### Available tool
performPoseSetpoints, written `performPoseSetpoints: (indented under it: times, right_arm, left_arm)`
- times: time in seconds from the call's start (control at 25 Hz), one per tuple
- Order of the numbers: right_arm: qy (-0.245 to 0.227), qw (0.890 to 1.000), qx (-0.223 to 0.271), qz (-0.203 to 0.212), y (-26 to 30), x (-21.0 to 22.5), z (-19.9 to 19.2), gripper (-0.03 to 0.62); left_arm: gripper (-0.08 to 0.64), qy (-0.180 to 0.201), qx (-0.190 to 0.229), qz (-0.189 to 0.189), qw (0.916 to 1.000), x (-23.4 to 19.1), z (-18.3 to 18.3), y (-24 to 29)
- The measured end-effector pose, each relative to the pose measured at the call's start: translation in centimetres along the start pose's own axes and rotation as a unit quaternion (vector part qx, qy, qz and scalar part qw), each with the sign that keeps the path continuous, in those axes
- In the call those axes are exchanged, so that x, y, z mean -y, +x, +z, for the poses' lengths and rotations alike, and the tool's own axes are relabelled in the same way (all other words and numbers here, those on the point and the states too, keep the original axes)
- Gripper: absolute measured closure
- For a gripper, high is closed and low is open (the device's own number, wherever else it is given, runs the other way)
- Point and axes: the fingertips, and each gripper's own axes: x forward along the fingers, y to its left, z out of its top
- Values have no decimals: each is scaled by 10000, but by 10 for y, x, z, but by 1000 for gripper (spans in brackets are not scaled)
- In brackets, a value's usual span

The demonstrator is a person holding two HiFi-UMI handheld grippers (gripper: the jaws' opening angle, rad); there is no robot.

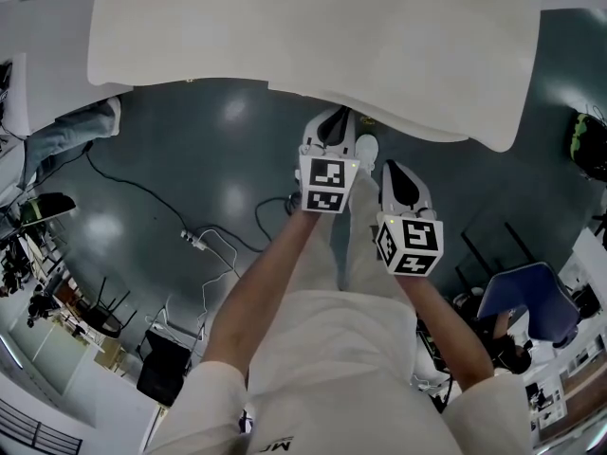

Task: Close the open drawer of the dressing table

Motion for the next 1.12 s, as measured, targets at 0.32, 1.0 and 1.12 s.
performPoseSetpoints:
  times: [0.32, 1.0, 1.12]
  right_arm:
    - [-14, 10000, 53, 28, -2, -3, 1, 591]
    - [61, 9999, 85, -81, 0, 10, 0, 591]
    - [63, 9999, 78, -82, -2, 10, -1, 591]
  left_arm:
    - [548, 29, 146, 8, 9999, -3, 7, 5]
    - [548, 67, 463, 37, 9989, -7, 20, 20]
    - [548, 96, 548, 6, 9984, -8, 22, 22]
